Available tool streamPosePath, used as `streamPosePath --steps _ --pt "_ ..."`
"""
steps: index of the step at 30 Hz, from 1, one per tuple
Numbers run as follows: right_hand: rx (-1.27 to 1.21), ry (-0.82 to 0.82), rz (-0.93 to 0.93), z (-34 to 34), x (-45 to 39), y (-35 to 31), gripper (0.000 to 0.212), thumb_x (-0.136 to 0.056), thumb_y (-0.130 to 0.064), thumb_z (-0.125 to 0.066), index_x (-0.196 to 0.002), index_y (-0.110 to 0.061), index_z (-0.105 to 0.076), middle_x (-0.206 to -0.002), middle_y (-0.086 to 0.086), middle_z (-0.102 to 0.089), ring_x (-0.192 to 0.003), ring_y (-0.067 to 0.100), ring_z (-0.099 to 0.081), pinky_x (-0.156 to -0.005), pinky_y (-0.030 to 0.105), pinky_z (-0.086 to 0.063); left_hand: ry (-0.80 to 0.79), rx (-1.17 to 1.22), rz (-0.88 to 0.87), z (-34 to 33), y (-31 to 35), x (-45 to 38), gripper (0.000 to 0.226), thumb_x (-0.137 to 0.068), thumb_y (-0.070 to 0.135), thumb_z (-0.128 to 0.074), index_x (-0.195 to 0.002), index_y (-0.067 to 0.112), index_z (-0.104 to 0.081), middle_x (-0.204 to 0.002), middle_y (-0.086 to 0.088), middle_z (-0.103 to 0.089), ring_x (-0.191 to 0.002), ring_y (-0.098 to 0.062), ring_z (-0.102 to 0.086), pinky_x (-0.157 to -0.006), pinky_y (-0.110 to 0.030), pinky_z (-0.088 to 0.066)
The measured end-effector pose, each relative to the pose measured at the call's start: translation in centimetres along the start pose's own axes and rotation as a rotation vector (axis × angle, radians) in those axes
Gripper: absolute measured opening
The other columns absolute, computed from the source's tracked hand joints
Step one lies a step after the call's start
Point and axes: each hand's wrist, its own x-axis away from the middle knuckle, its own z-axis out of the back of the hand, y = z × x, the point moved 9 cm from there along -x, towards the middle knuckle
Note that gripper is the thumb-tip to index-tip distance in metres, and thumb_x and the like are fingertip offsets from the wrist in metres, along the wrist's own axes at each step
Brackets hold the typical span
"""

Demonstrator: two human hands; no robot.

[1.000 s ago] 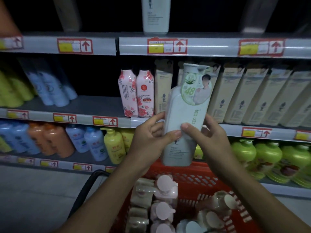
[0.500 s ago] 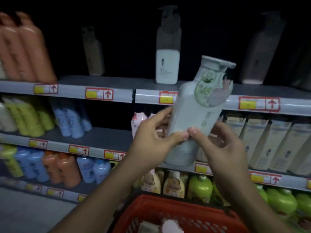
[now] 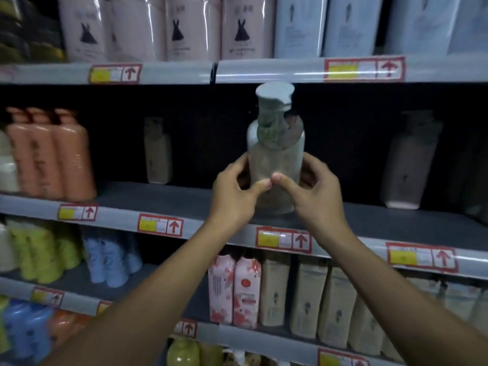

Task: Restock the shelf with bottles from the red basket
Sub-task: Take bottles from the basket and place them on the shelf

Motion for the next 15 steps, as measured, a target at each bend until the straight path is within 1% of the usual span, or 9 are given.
streamPosePath --steps 3,5,7,9,11,13,15 --pt "0.058 -0.002 -0.03 -0.9 -0.7 1.4 0.046 -0.086 -0.032 -0.081 -0.129 -0.021 -0.067 -0.122 0.004 -0.064 -0.103 0.008 -0.068 -0.088 0.027 -0.06 -0.03 -0.032 0.039 -0.2 -1.7 -1.2 0.06 -0.087 0.021 -0.079 -0.143 0.02 -0.058 -0.128 -0.002 -0.069 -0.112 -0.015 -0.069 -0.095 -0.04 -0.06" --pt "0.087 0.01 -0.057 -1.2 -1.1 2.2 0.046 -0.087 -0.037 -0.079 -0.129 -0.023 -0.067 -0.122 0.002 -0.063 -0.104 0.01 -0.067 -0.088 0.031 -0.061 -0.072 -0.04 0.07 -0.5 -2.1 -2.0 0.058 -0.089 0.019 -0.078 -0.143 0.023 -0.058 -0.128 -0.002 -0.069 -0.108 -0.015 -0.071 -0.091 -0.04 -0.061" --pt "0.105 0.03 -0.078 -1.4 -1.4 2.8 0.046 -0.087 -0.041 -0.079 -0.129 -0.026 -0.067 -0.122 0.0 -0.064 -0.104 0.012 -0.067 -0.088 0.037 -0.062 -0.096 -0.039 0.081 -0.8 -2.2 -2.5 0.058 -0.091 0.019 -0.076 -0.145 0.024 -0.056 -0.128 0.0 -0.069 -0.104 -0.012 -0.071 -0.088 -0.034 -0.062" --pt "0.126 0.045 -0.1 -1.3 -1.4 3.3 0.05 -0.086 -0.041 -0.079 -0.131 -0.026 -0.064 -0.123 0.0 -0.064 -0.105 0.013 -0.066 -0.088 0.037 -0.061 -0.099 -0.027 0.083 -1.1 -2.3 -2.4 0.058 -0.093 0.019 -0.074 -0.147 0.024 -0.054 -0.127 0.004 -0.069 -0.101 -0.008 -0.071 -0.083 -0.025 -0.062" --pt "0.171 0.02 -0.124 -1.3 -1.0 4.1 0.056 -0.086 -0.036 -0.081 -0.135 -0.022 -0.06 -0.127 -0.001 -0.064 -0.107 0.013 -0.066 -0.087 0.033 -0.06 -0.078 -0.026 0.105 -1.2 -3.0 -2.1 0.06 -0.093 0.018 -0.074 -0.148 0.023 -0.052 -0.129 0.005 -0.068 -0.103 -0.009 -0.071 -0.085 -0.028 -0.062" --pt "0.226 -0.016 -0.185 -1.0 -0.5 5.5 0.056 -0.084 -0.031 -0.082 -0.134 -0.017 -0.059 -0.126 -0.002 -0.065 -0.106 0.013 -0.066 -0.083 0.025 -0.057 -0.058 -0.032 0.153 -1.4 -4.0 -1.6 0.064 -0.091 0.015 -0.076 -0.149 0.022 -0.051 -0.129 0.005 -0.067 -0.102 -0.011 -0.071 -0.087 -0.032 -0.062" --pt "0.294 -0.02 -0.228 -0.8 -0.1 6.4 0.051 -0.083 -0.031 -0.083 -0.127 -0.014 -0.064 -0.119 0.001 -0.07 -0.095 0.008 -0.066 -0.072 0.012 -0.049 -0.041 -0.046 0.184 -1.6 -4.8 -1.1 0.068 -0.087 0.013 -0.079 -0.148 0.022 -0.051 -0.124 0.005 -0.07 -0.1 -0.01 -0.071 -0.087 -0.033 -0.061"
